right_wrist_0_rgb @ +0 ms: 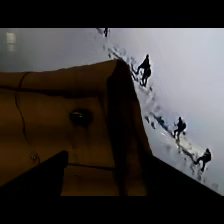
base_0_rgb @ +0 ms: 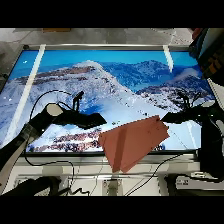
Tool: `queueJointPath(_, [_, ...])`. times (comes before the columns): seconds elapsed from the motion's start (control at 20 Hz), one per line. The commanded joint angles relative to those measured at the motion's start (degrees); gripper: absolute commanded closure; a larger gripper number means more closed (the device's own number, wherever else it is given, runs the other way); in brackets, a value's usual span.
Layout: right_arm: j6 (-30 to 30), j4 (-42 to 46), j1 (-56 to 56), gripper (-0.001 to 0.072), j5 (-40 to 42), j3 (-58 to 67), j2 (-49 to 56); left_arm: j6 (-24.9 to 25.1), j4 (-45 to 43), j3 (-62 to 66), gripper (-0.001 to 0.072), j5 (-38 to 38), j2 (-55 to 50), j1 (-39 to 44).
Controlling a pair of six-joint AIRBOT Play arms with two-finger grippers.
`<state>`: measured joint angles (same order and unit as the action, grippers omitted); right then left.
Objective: Fold the clothes and pants, and hang the long-sleeved shirts on hangers.
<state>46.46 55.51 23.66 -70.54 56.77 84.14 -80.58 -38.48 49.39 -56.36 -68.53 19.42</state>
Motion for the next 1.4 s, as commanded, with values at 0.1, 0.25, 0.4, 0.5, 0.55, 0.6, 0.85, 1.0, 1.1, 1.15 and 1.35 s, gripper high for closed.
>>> queueJointPath(0.1, [6.01,3.10,0.09,0.0202,-8.50,9.73,7.10,0.00,-0.02,0.04,0.0113,0.04,0.04,-0.07])
queueJointPath(0.25, [6.97,3.19,0.11,0.0215,-16.98,13.90,12.55,0.00,0.00,0.04,0.0113,0.04,0.04,-0.07])
queueJointPath(0.4, [6.36,3.39,0.11,0.0210,-16.79,13.88,15.26,-0.02,0.02,0.04,0.0113,0.04,0.04,-0.07])
queueJointPath(0.5, [4.31,5.09,0.09,0.0175,-14.29,13.86,15.98,0.00,0.00,0.04,0.0113,0.04,0.04,-0.07])
queueJointPath(0.55, [4.35,5.68,0.11,0.0160,-12.44,13.88,15.98,0.00,0.00,0.04,0.0113,0.04,0.04,-0.07])
queueJointPath(0.6, [4.31,5.68,0.09,0.0161,-12.17,13.88,16.00,0.00,0.00,0.04,0.0113,0.04,0.04,-0.07])
queueJointPath(0.85, [3.58,5.86,0.09,0.0169,-13.14,12.76,16.09,0.00,-0.02,0.04,0.0113,0.28,0.04,-0.07])
queueJointPath(1.0, [3.41,5.68,-0.17,0.0172,-15.47,12.07,17.92,0.00,-0.02,0.04,0.0113,0.31,0.02,-0.07])
queueJointPath(1.1, [3.43,5.55,-1.53,0.0172,-18.91,12.09,19.71,0.00,-0.04,0.04,0.0113,0.94,0.00,-0.07])
queueJointPath(1.15, [3.41,5.51,-2.60,0.0172,-19.37,12.09,20.17,0.00,-0.04,0.04,0.0113,1.51,0.00,-0.07])
queueJointPath(1.35, [1.36,2.03,-8.70,0.0303,-18.40,12.09,20.33,0.00,-0.02,0.04,0.0113,2.69,0.00,-0.07])
